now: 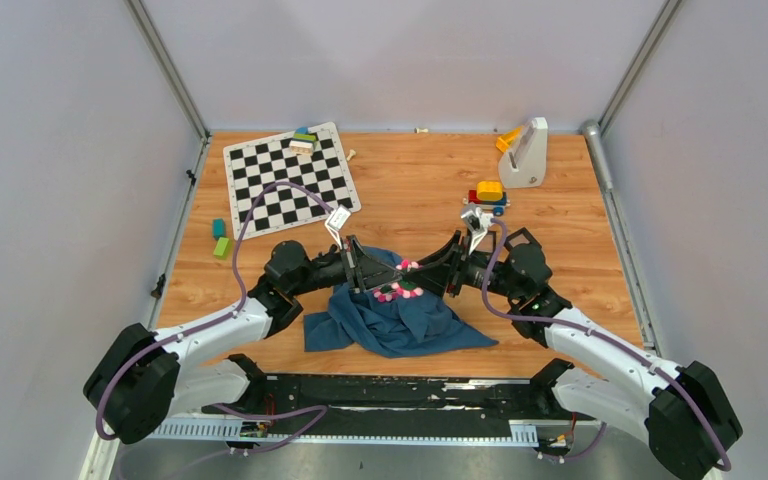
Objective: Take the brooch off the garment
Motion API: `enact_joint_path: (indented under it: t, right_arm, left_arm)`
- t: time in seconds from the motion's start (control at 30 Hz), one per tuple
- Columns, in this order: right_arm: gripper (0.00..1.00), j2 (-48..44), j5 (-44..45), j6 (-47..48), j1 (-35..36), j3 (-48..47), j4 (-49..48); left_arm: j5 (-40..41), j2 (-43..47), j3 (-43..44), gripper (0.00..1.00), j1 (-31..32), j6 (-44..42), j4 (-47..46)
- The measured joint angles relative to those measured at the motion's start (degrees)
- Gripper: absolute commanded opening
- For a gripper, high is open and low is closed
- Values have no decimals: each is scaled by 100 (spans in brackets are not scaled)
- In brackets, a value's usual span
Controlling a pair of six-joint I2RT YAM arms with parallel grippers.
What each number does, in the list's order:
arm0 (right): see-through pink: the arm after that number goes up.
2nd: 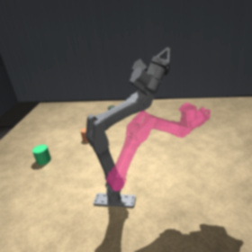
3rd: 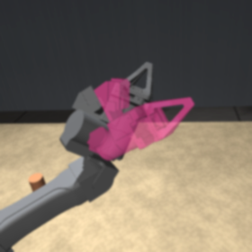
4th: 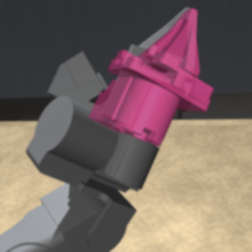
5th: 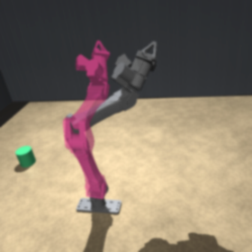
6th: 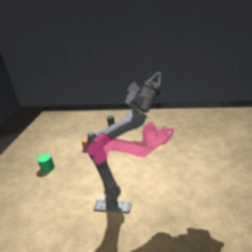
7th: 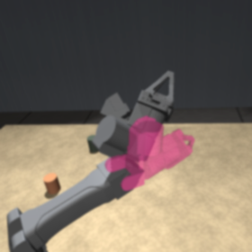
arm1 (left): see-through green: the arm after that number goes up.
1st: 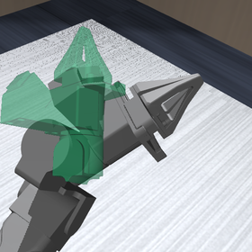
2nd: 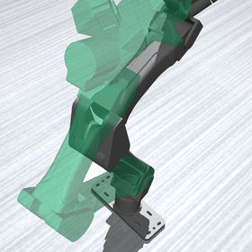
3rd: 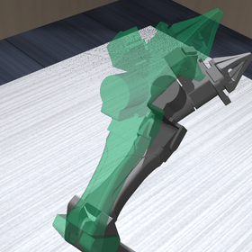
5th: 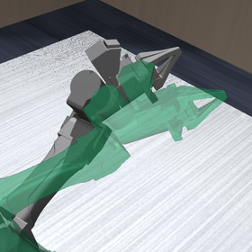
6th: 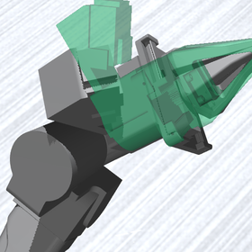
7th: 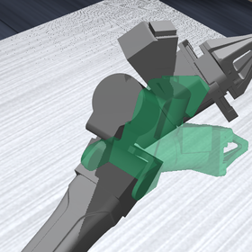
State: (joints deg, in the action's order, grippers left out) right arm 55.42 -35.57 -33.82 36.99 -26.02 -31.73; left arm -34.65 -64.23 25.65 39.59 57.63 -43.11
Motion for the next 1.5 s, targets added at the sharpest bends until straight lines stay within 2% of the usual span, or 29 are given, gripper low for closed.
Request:
enact_joint_path:
  t: [0.77, 1.5]
  right_arm:
    - [25, 166, -116, -509, 0, 0, -352]
    - [21, 332, -273, -643, -37, -173, -188]
  left_arm:
    - [-20, 146, -87, 0, 0, -162, -341]
    - [-44, 190, -101, 0, 0, -378, -321]
